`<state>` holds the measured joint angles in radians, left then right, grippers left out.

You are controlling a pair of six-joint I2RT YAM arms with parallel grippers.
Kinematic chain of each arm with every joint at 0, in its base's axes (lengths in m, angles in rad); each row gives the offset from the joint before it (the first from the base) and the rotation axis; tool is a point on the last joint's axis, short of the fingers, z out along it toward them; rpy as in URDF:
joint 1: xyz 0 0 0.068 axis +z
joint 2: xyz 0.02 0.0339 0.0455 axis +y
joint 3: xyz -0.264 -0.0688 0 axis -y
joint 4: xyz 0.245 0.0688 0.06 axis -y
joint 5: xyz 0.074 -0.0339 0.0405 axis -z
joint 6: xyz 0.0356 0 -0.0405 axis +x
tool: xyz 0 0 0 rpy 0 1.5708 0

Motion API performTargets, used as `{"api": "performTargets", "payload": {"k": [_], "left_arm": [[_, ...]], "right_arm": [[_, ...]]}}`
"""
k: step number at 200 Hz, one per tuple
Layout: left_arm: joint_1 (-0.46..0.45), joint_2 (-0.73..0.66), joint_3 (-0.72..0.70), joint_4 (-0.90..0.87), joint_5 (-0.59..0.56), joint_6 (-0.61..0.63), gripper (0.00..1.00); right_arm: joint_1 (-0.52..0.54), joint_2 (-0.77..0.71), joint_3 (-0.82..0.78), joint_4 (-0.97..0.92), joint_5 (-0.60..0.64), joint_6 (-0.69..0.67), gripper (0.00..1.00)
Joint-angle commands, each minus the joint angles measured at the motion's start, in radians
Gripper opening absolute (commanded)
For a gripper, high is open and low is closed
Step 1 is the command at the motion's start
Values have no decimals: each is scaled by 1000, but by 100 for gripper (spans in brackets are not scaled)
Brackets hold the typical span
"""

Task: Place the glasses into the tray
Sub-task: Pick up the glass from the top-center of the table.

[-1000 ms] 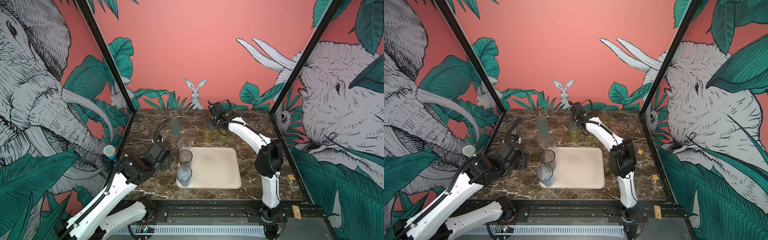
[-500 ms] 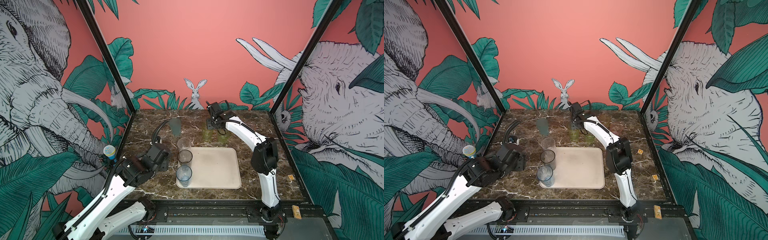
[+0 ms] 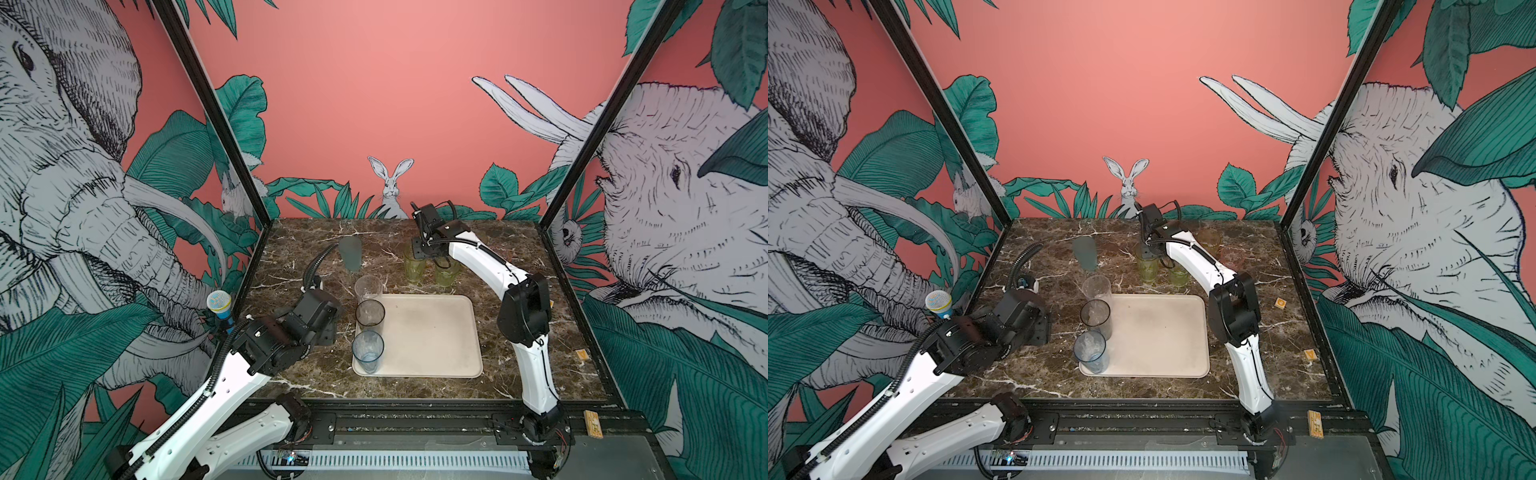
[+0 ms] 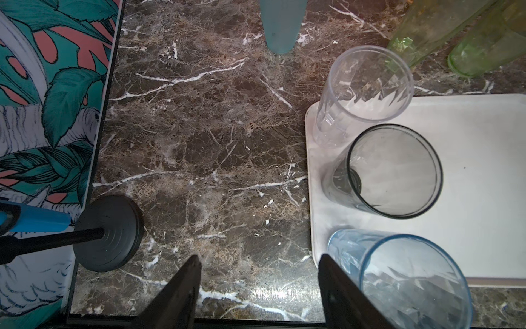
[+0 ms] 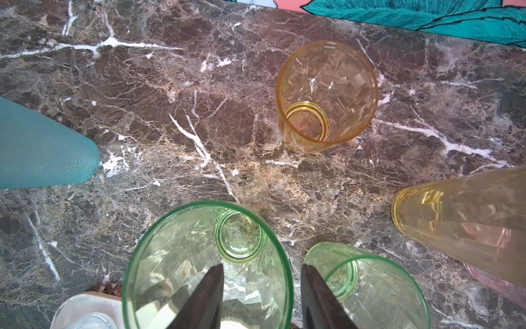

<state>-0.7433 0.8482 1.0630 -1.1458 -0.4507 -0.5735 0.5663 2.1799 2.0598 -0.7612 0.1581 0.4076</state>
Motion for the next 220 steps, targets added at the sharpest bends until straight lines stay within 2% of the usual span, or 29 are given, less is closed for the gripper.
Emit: {"api": "performTargets", "payload": {"k": [1, 34, 77, 99, 123, 147, 168, 189, 220], "left_arm": [[4, -13, 1, -11, -13, -12, 67], [4, -11, 5, -9, -14, -12, 67], [4, 3, 6, -3, -8, -11, 67], [4, 6, 5, 2, -5, -9, 67], [4, 10, 5, 4, -5, -9, 67], [4, 11, 0, 11, -2, -8, 67], [5, 10, -5, 17, 4, -6, 67], [4, 12, -6, 20, 4, -5, 67], [5, 15, -6, 20, 3, -5, 67]], "right_arm": [[-9, 21, 26, -14, -3, -10, 45], [-15, 30, 25, -13, -12, -12, 44], [-22, 41, 23, -11, -26, -12, 37], [-23, 41, 19, -8, -32, -12, 30], [-25, 41, 21, -7, -66, -28, 17], [-24, 42, 36, -19, -93, -42, 12], [-24, 40, 58, -52, -92, -54, 3], [-22, 22, 63, -64, -86, -65, 0], [-13, -9, 75, -94, -72, -88, 0]]}}
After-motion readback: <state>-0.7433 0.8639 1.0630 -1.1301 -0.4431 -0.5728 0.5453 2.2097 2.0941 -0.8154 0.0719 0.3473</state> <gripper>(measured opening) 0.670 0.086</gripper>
